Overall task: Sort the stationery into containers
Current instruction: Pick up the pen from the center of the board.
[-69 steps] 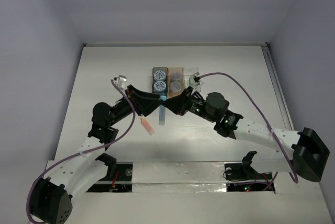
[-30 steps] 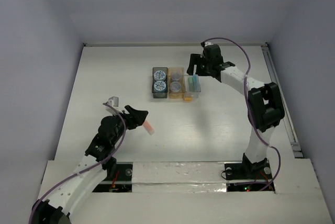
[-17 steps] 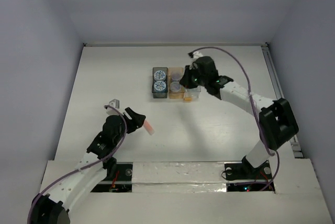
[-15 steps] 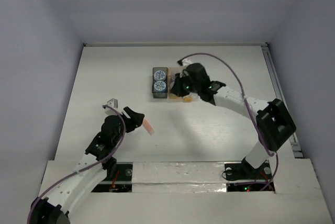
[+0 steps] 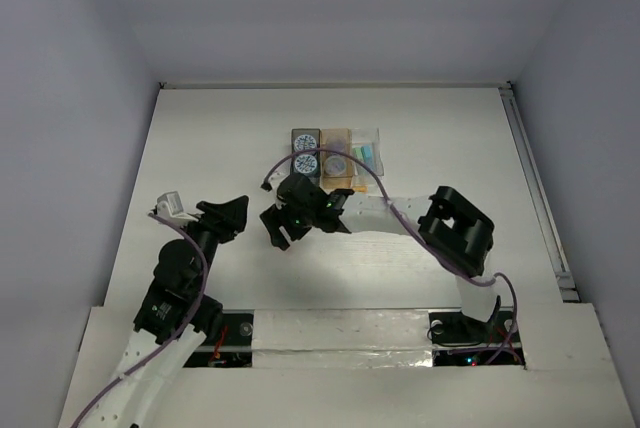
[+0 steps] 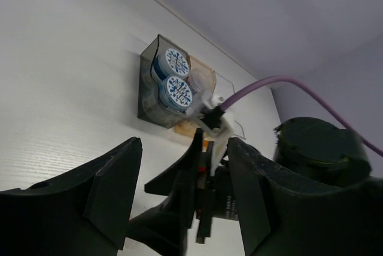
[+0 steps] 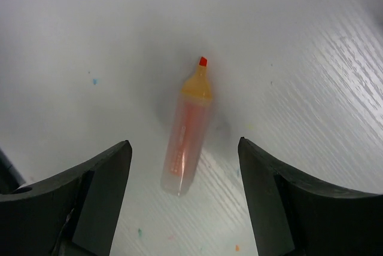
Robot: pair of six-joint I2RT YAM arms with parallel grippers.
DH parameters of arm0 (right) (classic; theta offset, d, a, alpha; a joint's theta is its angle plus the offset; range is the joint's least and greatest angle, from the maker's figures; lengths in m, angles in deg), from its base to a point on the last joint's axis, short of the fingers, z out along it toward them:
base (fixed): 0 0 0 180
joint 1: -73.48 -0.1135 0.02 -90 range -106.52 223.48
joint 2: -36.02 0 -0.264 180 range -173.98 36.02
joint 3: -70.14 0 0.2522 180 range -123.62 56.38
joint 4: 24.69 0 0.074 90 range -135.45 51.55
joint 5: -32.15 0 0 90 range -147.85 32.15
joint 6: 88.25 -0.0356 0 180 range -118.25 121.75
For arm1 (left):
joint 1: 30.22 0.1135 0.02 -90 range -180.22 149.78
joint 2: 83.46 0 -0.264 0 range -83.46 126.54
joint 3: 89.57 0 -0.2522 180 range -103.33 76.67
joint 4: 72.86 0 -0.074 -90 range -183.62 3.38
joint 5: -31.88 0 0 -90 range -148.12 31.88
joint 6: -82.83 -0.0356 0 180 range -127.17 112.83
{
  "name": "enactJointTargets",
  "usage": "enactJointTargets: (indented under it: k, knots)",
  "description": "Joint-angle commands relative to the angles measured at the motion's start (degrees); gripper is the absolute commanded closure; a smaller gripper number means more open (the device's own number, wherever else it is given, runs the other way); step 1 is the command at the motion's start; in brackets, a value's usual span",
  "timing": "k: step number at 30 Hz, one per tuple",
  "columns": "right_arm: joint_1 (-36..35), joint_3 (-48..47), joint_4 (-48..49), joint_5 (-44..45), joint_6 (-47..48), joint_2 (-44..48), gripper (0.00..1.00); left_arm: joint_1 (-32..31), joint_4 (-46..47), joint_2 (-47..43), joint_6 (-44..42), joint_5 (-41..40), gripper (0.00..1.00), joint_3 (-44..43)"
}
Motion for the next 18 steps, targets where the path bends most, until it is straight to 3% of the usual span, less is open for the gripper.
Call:
enactJointTargets:
  k: [1, 6, 14, 18]
  knots:
    - [-2.14, -6.01, -4.04, 6.27, 3.09, -2.86, 0.23, -0.17, -0.77, -3.37, 0.22, -1.88, 0.45, -2.04]
    - [-3.56, -13.47, -8.61, 10.67, 4.24, -8.39, 0.29, -0.17, -2.17, -5.57, -2.15, -3.73, 0.46, -5.64]
    - [-5.75, -18.85, -15.11, 16.82, 4.24, -14.29, 0.55, -0.17, -2.18, -7.24, -2.6, -1.98, 0.46, -6.09]
    - [-5.75, -19.03, -16.35, 19.81, 2.84, -14.65, 0.89, -0.17, -1.74, -6.89, -2.77, -0.66, 0.46, -5.91]
